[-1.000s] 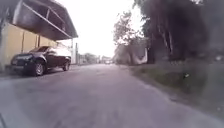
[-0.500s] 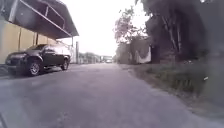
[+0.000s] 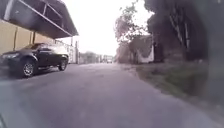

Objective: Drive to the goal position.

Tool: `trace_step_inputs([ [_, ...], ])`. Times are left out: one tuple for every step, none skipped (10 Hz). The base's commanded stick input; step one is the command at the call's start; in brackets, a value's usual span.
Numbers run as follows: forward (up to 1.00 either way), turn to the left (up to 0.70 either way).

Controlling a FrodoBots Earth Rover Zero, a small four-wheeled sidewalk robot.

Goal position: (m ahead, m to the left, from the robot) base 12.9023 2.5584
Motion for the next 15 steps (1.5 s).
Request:
trace_step_inputs([
  [1.00,0.00],
  [1.00,0.00],
  [1.00,0.00],
  [1.00,0.00],
  [1.00,0.00],
  [1.00,0.00],
  [1.00,0.00],
  [1.00,0.00],
  [1.00,0.00],
  [1.00,0.00],
  [1.00,0.00],
  [1.00,0.00],
  [1.00,0.00],
  [1.00,0.00],
  [1.00,0.00],
])
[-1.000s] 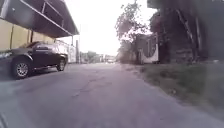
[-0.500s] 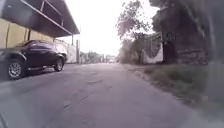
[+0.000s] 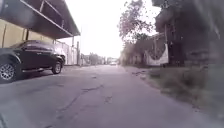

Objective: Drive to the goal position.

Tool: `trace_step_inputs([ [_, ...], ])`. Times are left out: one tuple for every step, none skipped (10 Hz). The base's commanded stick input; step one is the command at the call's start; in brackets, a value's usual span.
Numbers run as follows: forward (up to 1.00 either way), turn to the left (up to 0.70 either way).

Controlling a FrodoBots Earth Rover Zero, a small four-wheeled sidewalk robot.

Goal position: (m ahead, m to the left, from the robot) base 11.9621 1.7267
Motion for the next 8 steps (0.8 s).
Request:
trace_step_inputs([
  [1.00,0.00],
  [1.00,0.00],
  [1.00,0.00],
  [1.00,0.00],
  [1.00,0.00],
  [1.00,0.00],
  [1.00,0.00],
  [1.00,-0.16],
])
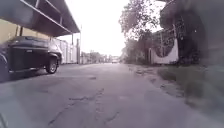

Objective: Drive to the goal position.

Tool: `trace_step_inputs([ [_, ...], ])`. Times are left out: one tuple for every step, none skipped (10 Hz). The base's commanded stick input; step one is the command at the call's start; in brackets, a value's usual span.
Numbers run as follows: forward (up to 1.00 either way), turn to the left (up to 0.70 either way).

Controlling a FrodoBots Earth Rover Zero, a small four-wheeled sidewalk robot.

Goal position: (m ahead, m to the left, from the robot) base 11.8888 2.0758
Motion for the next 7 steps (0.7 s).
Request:
trace_step_inputs([
  [1.00,-0.32],
  [1.00,-0.36],
  [1.00,-0.28],
  [1.00,-0.20],
  [1.00,-0.12],
  [1.00,-0.03],
  [1.00,0.00],
])
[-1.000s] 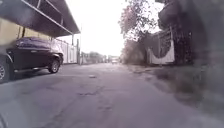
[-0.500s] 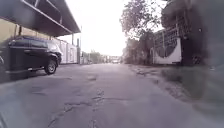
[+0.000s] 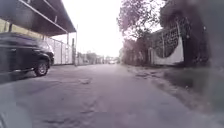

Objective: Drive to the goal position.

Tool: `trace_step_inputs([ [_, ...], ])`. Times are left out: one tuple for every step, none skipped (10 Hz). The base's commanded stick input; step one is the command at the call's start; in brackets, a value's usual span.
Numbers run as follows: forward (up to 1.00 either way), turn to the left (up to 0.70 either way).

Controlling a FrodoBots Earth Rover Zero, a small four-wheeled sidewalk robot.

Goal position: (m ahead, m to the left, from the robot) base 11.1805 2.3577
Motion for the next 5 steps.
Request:
trace_step_inputs([
  [1.00,0.00],
  [1.00,0.00],
  [1.00,0.00],
  [1.00,0.00],
  [1.00,0.00],
])
